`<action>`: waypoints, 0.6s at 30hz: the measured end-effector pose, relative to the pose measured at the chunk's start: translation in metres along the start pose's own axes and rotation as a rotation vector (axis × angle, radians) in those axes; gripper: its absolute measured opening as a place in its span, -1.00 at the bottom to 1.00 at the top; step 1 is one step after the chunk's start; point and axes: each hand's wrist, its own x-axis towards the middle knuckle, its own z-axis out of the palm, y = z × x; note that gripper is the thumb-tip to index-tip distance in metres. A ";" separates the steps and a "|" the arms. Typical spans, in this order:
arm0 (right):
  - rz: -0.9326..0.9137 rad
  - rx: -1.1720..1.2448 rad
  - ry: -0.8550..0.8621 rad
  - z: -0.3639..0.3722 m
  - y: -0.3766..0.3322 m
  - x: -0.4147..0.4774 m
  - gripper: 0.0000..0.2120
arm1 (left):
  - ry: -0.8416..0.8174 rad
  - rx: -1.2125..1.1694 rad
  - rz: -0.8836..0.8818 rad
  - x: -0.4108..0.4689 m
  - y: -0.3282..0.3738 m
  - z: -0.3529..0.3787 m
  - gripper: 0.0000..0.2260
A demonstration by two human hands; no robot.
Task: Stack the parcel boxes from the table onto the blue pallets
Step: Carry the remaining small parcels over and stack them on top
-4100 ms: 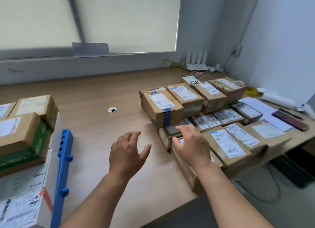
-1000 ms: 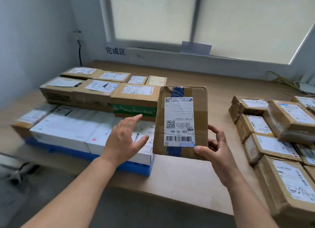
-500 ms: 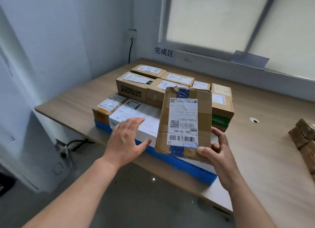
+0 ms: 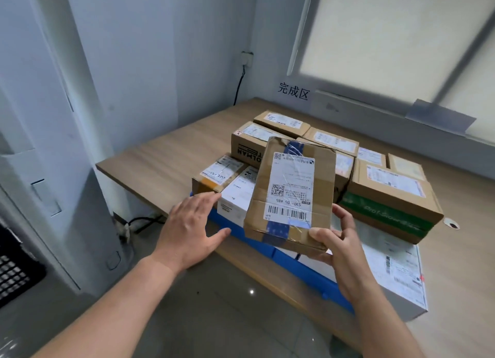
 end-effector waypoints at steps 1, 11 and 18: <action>0.008 0.010 -0.007 0.003 0.000 0.007 -0.34 | 0.006 0.000 -0.014 0.003 -0.002 0.000 -0.34; 0.055 0.109 -0.107 0.041 0.014 0.068 -0.41 | -0.035 0.032 -0.075 0.032 -0.028 -0.002 -0.24; 0.117 0.100 -0.080 0.062 0.017 0.079 -0.21 | -0.109 -0.050 -0.044 0.055 -0.048 0.015 -0.05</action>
